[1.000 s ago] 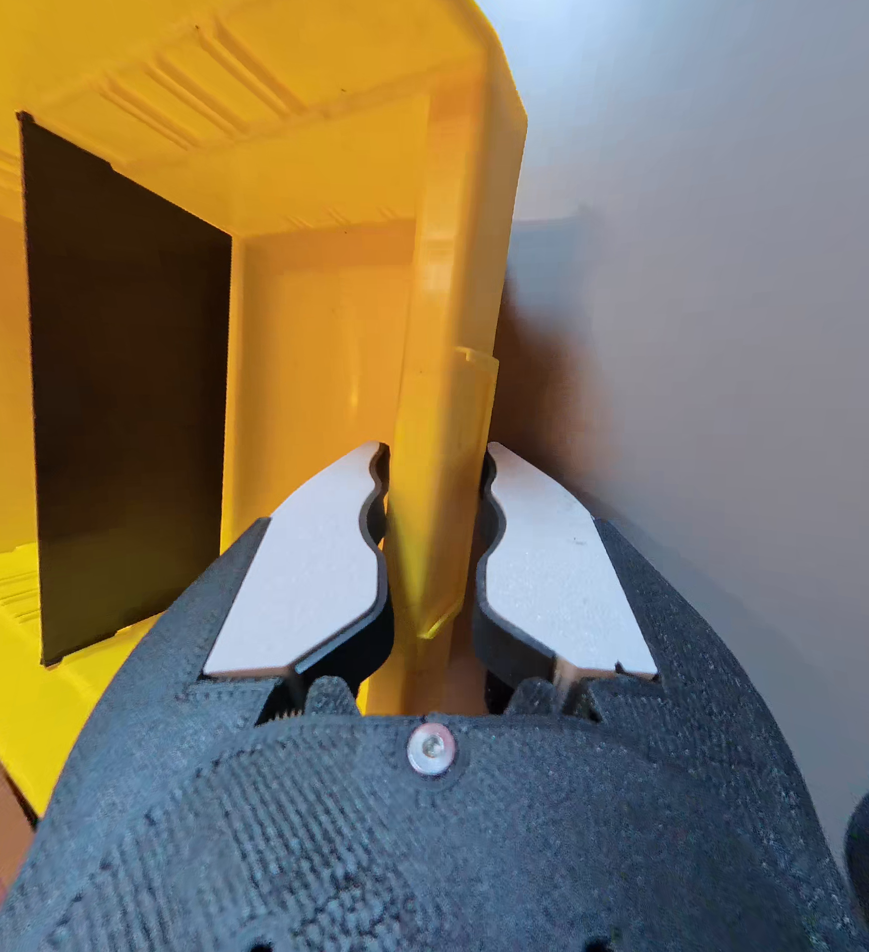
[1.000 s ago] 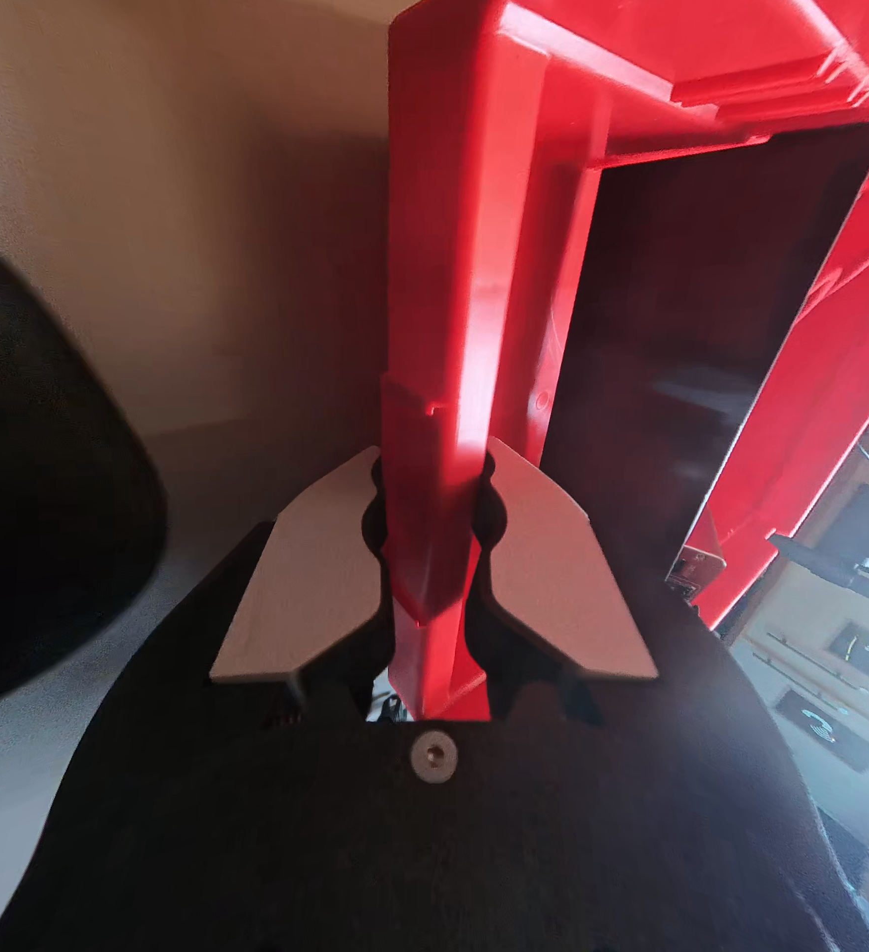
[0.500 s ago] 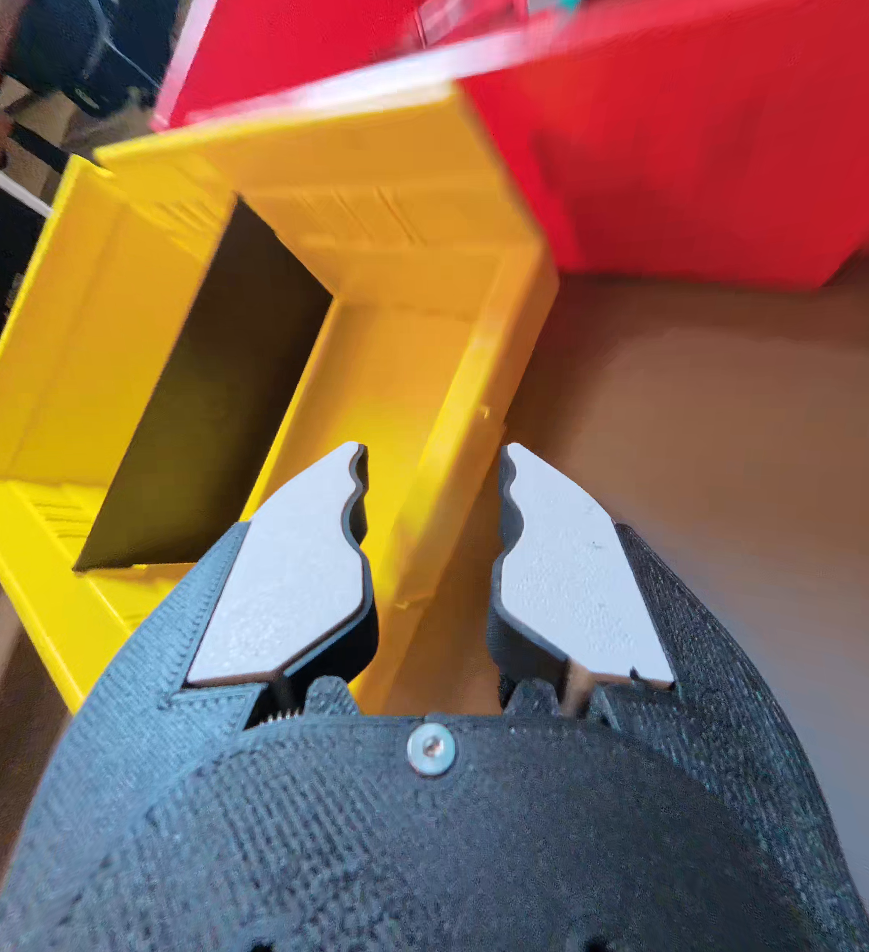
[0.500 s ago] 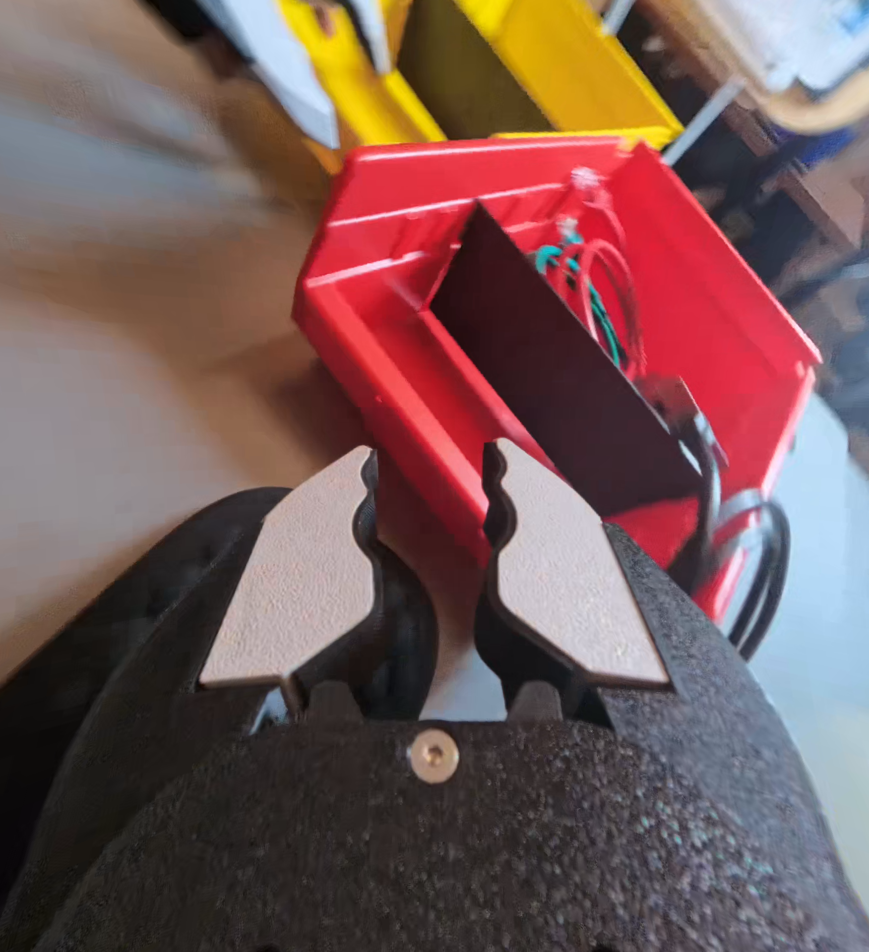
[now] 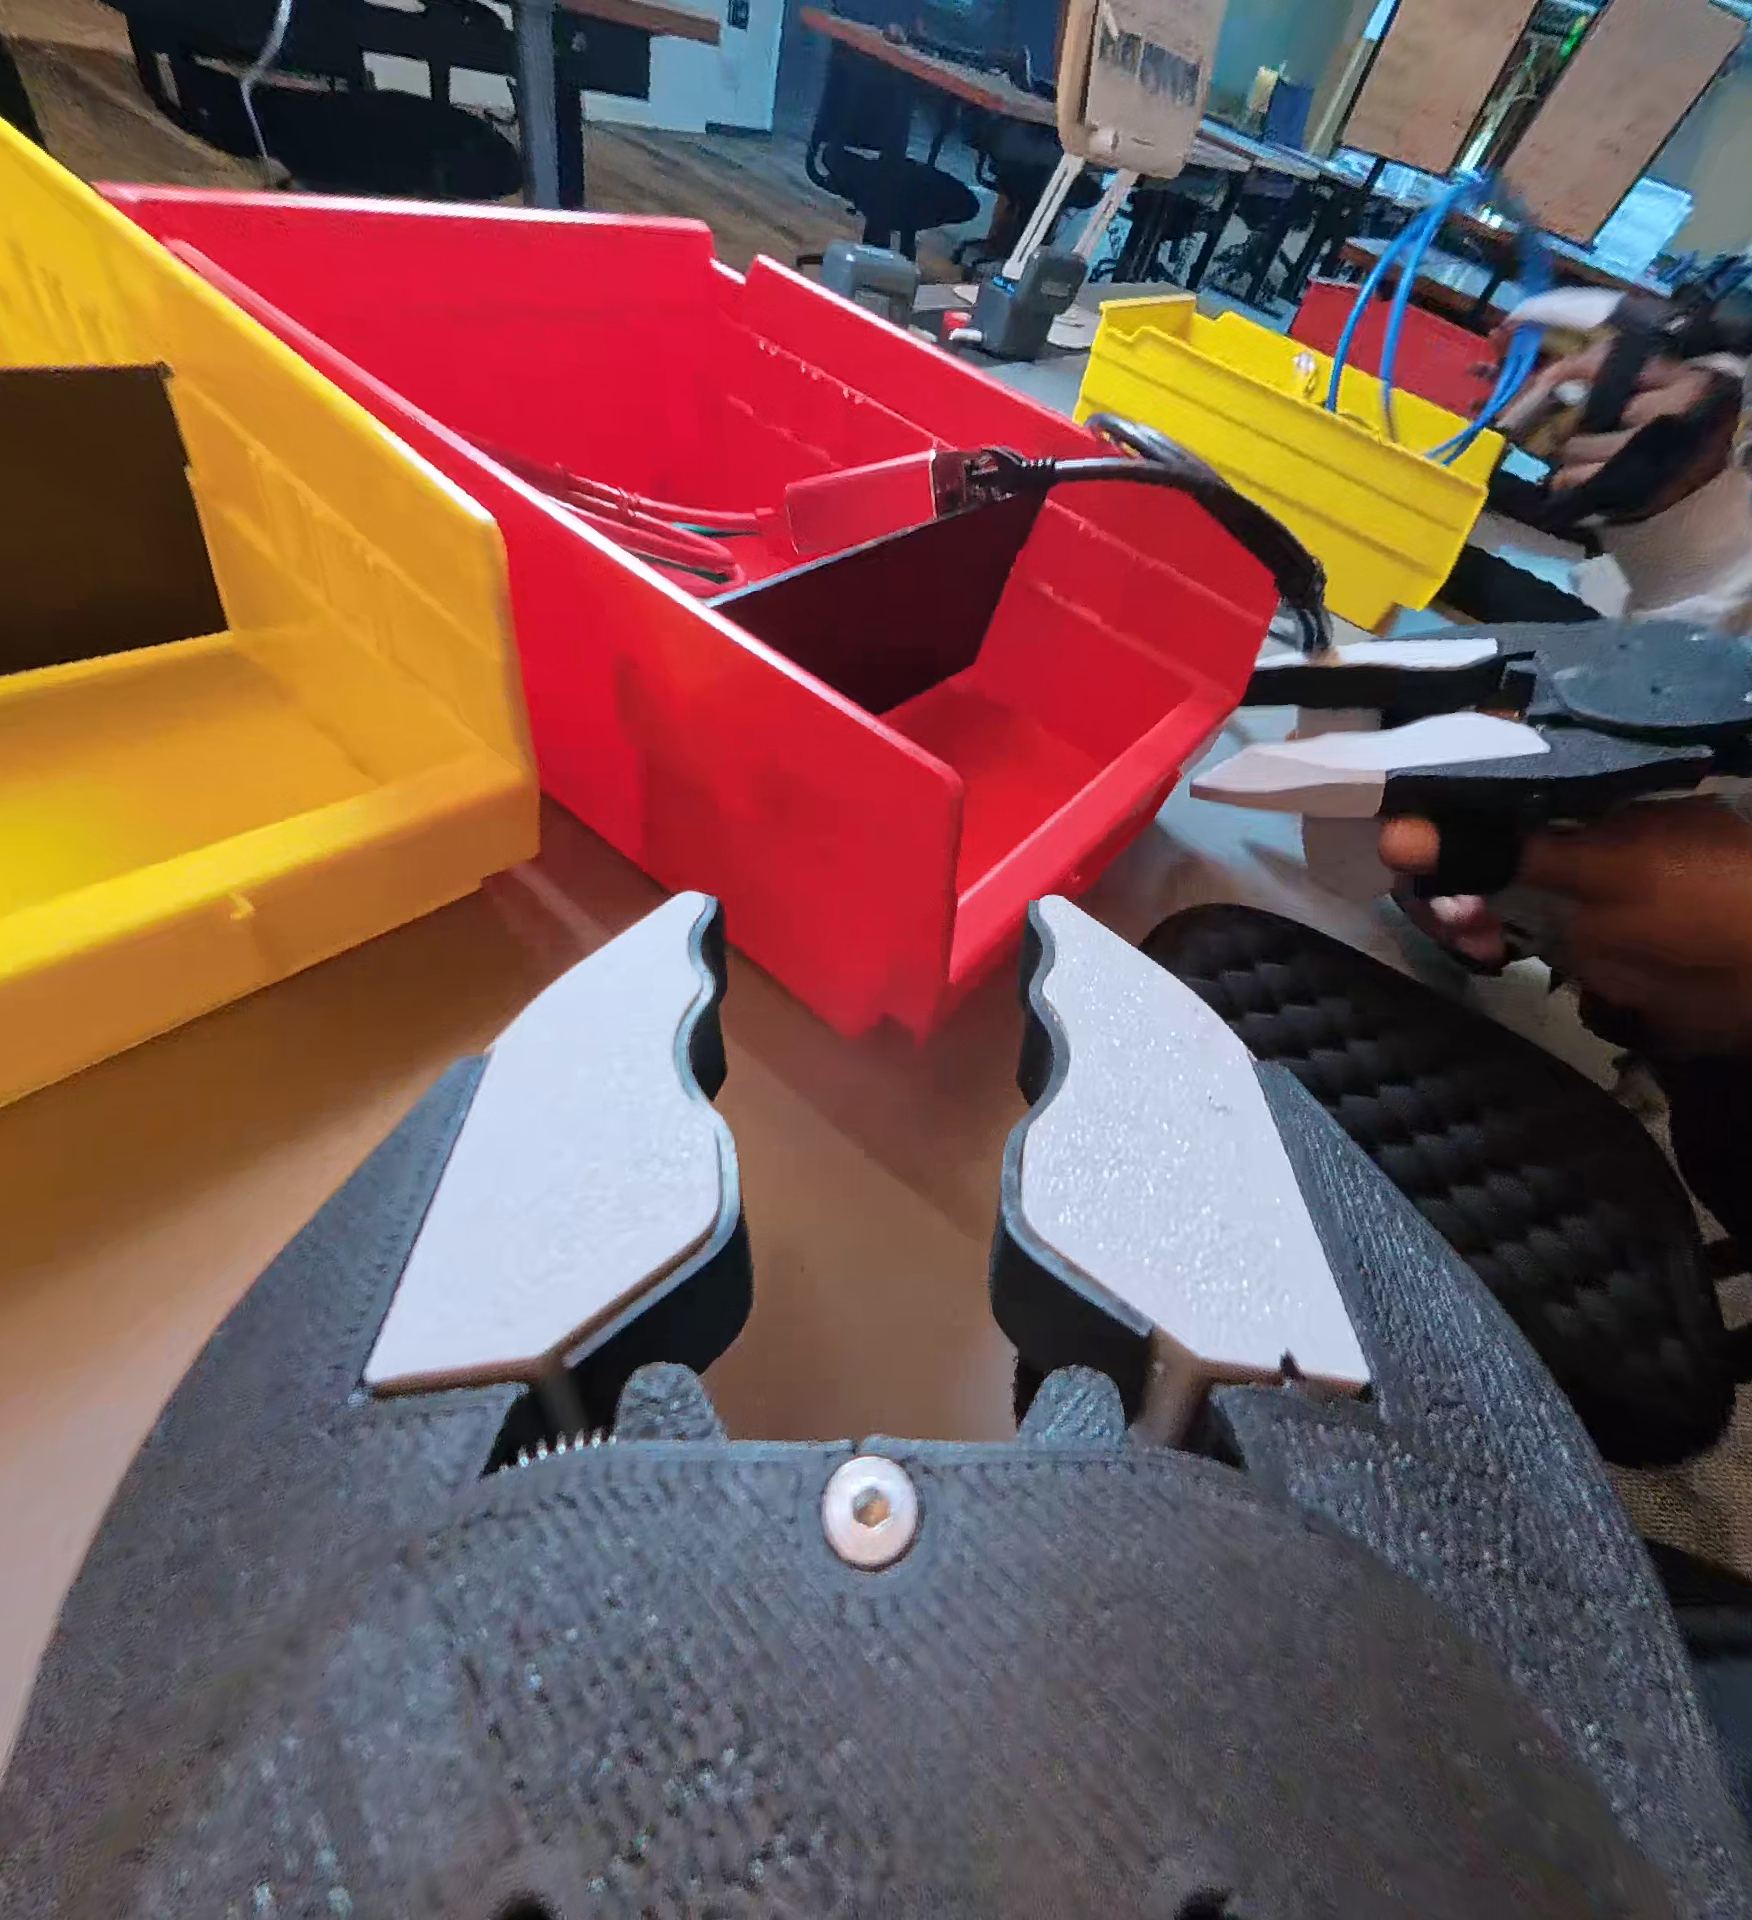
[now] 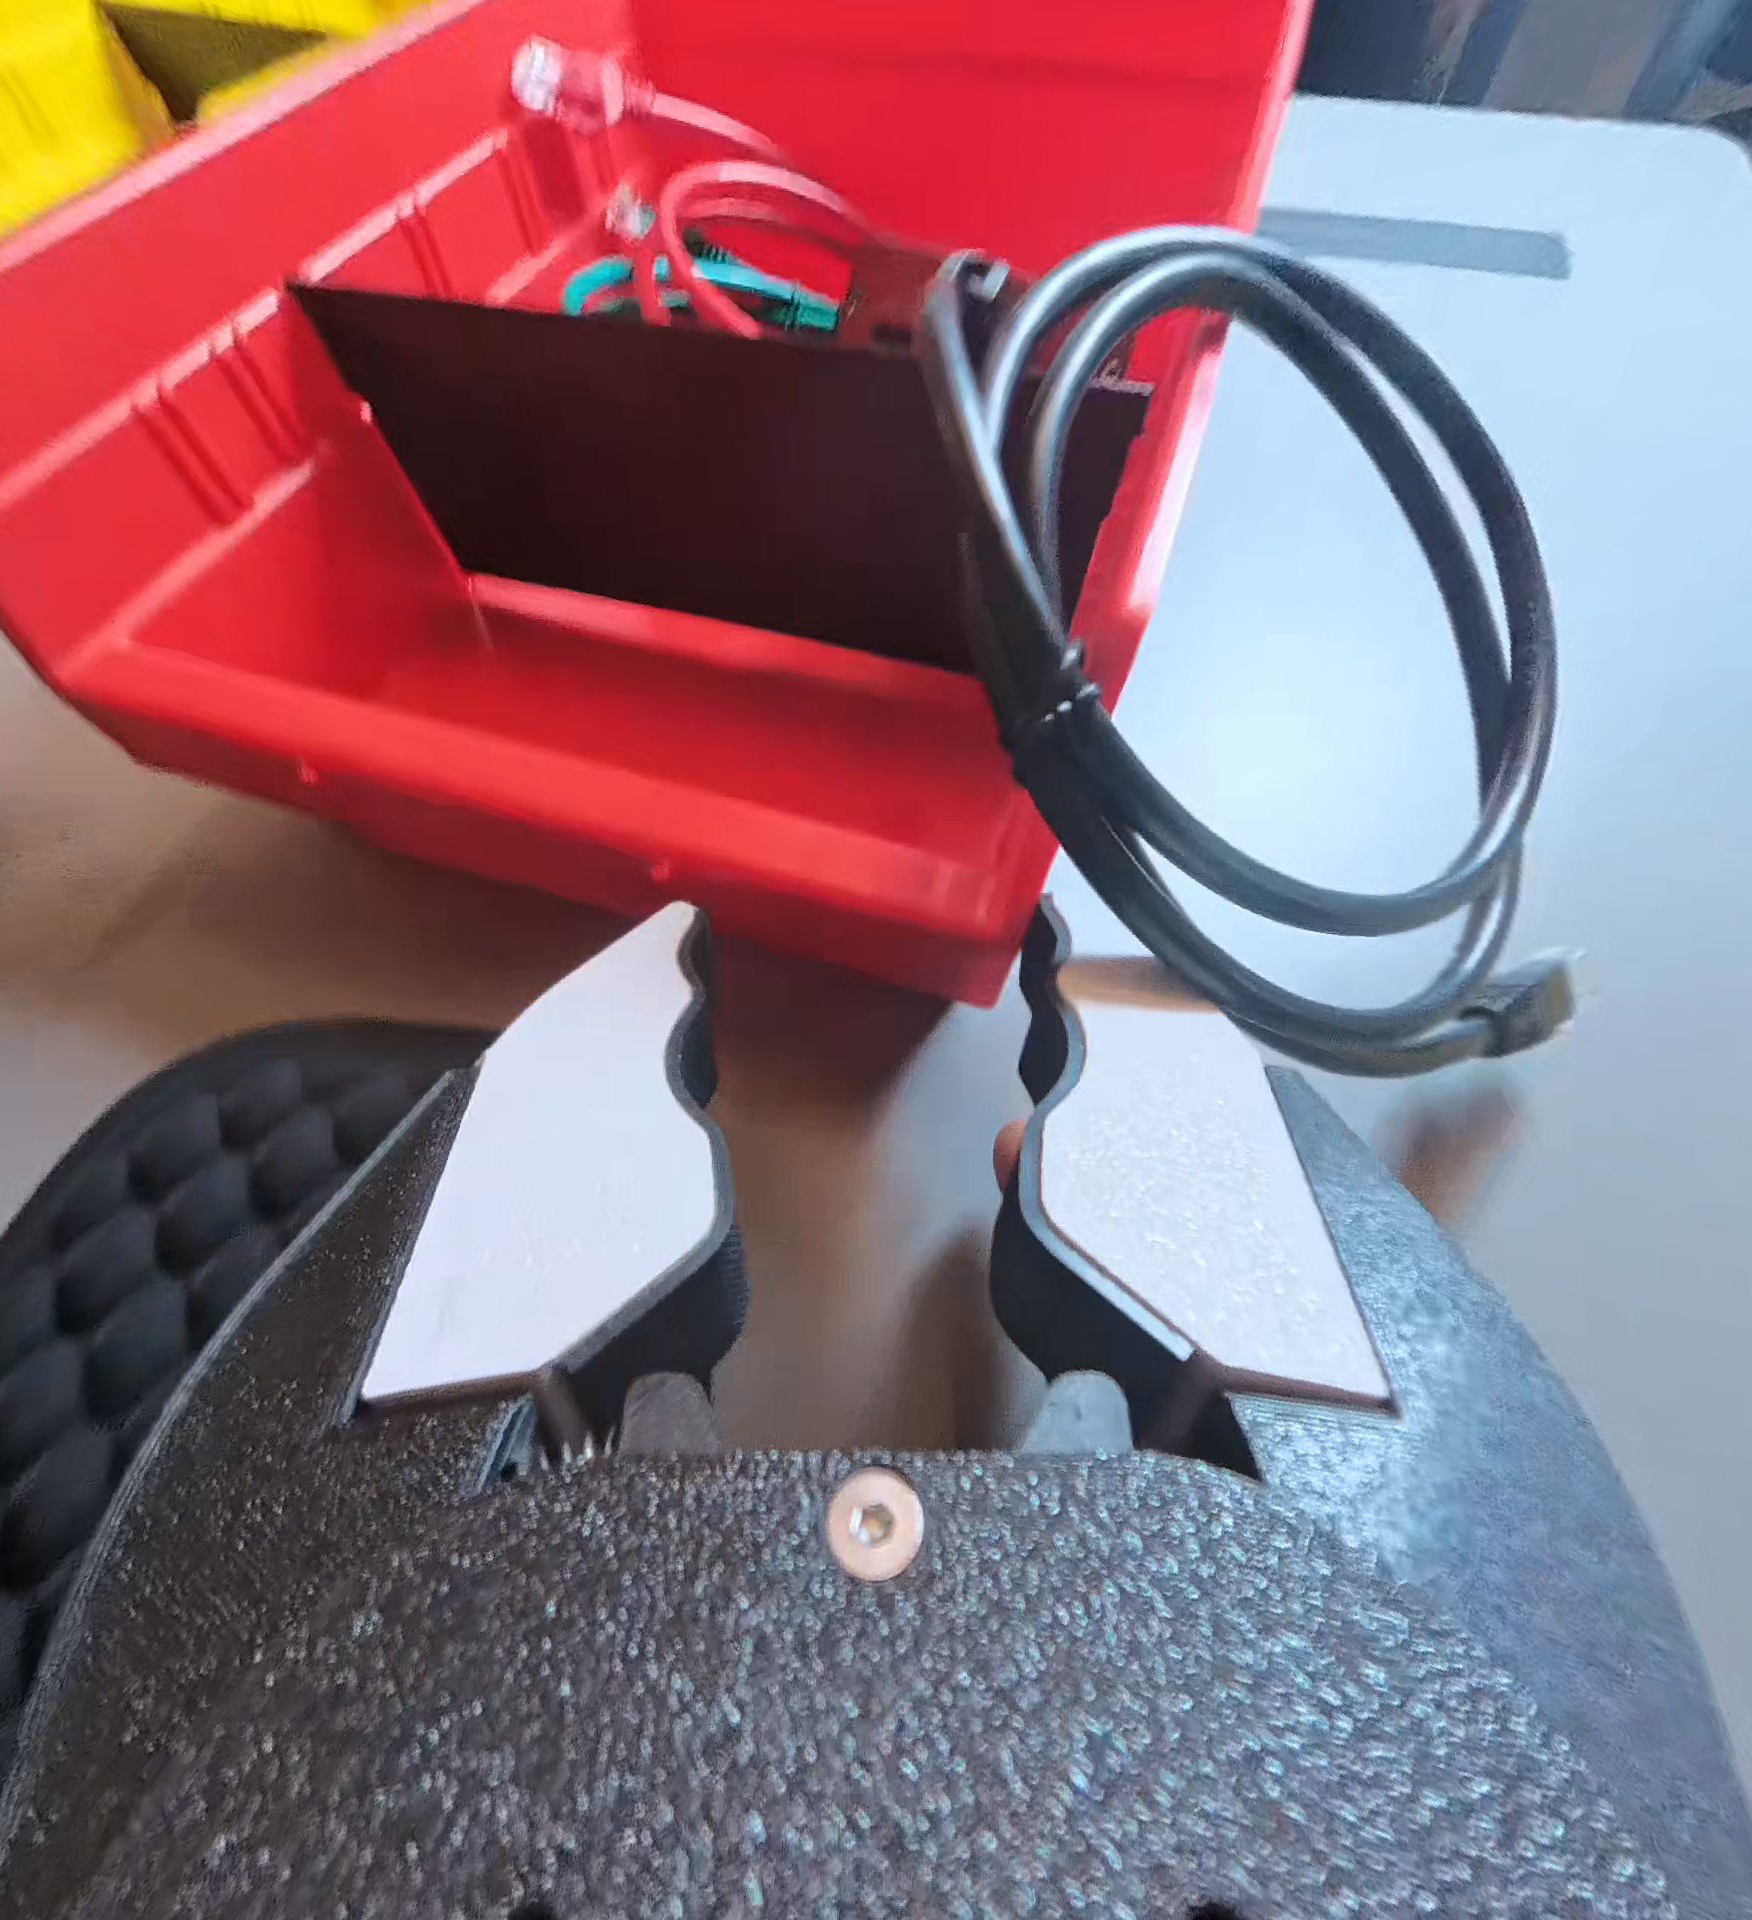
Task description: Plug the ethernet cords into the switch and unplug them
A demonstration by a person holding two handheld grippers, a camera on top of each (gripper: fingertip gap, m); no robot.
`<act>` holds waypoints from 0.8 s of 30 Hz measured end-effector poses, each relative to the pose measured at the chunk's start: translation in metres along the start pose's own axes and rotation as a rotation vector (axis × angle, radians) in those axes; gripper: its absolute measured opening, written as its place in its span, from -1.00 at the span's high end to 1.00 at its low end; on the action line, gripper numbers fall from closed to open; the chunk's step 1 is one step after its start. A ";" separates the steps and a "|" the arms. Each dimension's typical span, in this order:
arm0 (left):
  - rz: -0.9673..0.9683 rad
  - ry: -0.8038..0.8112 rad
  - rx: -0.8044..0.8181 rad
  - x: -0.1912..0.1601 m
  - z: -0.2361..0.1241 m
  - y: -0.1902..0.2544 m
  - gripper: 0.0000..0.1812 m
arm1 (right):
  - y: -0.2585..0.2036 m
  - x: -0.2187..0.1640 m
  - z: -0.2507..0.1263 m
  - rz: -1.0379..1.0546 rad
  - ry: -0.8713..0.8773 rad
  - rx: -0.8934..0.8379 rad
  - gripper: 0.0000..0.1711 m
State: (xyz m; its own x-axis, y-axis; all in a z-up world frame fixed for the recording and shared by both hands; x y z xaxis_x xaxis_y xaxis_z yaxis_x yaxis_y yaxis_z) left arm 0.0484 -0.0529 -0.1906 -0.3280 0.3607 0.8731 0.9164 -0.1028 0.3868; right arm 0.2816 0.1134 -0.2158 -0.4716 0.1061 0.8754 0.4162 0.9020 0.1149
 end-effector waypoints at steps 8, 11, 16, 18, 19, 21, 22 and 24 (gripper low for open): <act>0.067 -0.082 0.012 -0.001 0.063 0.014 0.38 | 0.052 0.012 0.022 0.112 0.102 -0.048 0.49; 0.117 -0.099 0.072 0.001 0.079 0.014 0.33 | 0.057 0.017 0.031 0.023 0.121 -0.137 0.83; 0.181 -0.065 0.181 0.007 0.074 0.003 0.65 | 0.032 0.022 0.012 -0.200 0.167 -0.320 0.95; 0.219 -0.038 0.198 0.009 0.070 0.005 0.71 | 0.022 0.025 0.001 -0.219 0.200 -0.371 0.95; 0.248 -0.007 0.211 0.013 0.066 0.008 0.74 | 0.017 0.028 -0.006 -0.228 0.225 -0.391 0.95; 0.277 0.055 0.210 0.024 0.055 0.014 0.80 | 0.008 0.036 -0.021 -0.248 0.271 -0.430 0.95; 0.284 0.082 0.203 0.031 0.049 0.017 0.82 | 0.004 0.041 -0.029 -0.255 0.295 -0.441 0.95; 0.317 0.139 0.200 0.046 0.036 0.025 0.84 | -0.003 0.054 -0.042 -0.275 0.344 -0.461 0.94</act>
State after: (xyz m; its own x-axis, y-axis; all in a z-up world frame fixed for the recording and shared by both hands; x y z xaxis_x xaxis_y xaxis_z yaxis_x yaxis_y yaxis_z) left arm 0.0649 -0.0058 -0.1516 -0.0370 0.2101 0.9770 0.9993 -0.0019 0.0382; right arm 0.2883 0.0989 -0.1493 -0.3644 -0.3131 0.8770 0.6431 0.5966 0.4802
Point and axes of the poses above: each gripper's, where its closed fingertips meet, z out along the fingers, x out of its top, y = z × x across the jaws, the point moved 9 cm from there along -z, back along the fingers, and after that the axes turned 9 degrees about -z, right-handed, at the moved point
